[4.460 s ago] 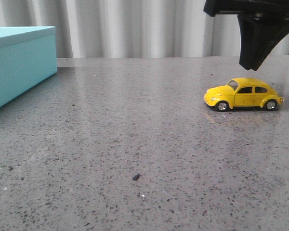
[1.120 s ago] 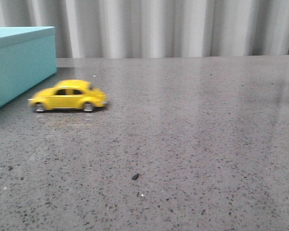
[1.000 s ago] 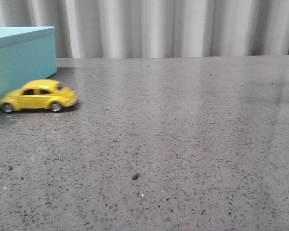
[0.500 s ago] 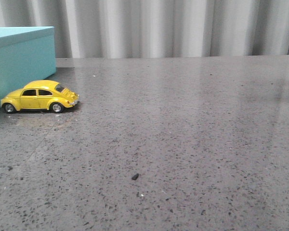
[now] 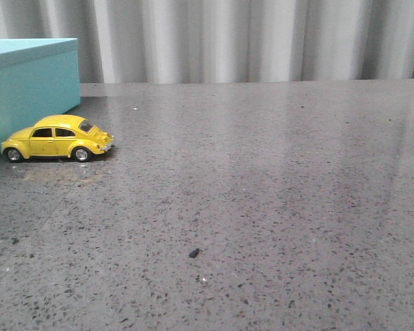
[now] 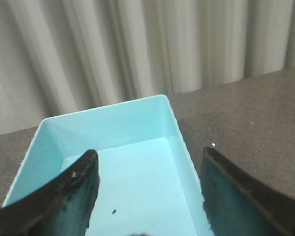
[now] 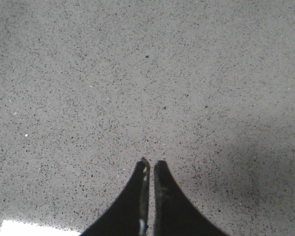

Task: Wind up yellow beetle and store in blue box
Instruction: 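Move the left gripper above the stopped yellow car, then lower the open left gripper around the car's body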

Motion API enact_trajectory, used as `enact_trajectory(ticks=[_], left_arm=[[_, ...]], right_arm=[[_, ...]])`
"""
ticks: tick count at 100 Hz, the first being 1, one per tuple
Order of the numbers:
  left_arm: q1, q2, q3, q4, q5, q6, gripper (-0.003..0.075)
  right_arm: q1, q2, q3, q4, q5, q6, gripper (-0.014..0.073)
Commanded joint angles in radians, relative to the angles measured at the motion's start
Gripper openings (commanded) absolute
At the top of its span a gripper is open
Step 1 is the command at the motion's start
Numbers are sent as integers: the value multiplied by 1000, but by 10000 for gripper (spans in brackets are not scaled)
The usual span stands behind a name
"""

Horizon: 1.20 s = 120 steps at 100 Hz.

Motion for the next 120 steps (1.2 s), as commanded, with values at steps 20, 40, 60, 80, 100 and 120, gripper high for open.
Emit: enact_trajectory(ticks=[20, 40, 60, 80, 100, 120], left_arm=[[-111, 200, -241, -8, 114, 257, 427], [-183, 335, -368, -8, 235, 409, 427], [-232, 451, -432, -9, 365, 464, 405], [-284, 553, -466, -9, 461, 548, 405], [-311, 625, -466, -9, 440, 589, 400], [-311, 649, -466, -17, 472, 572, 398]], right_arm=[[-1, -60, -24, 0, -44, -13, -61], [-1, -66, -24, 0, -37, -13, -61], [-1, -66, -24, 8, -28, -13, -61], [-1, -66, -24, 10, -30, -13, -61], [-1, -66, -24, 10, -30, -19, -61], [-1, -66, -24, 10, -21, -23, -61]])
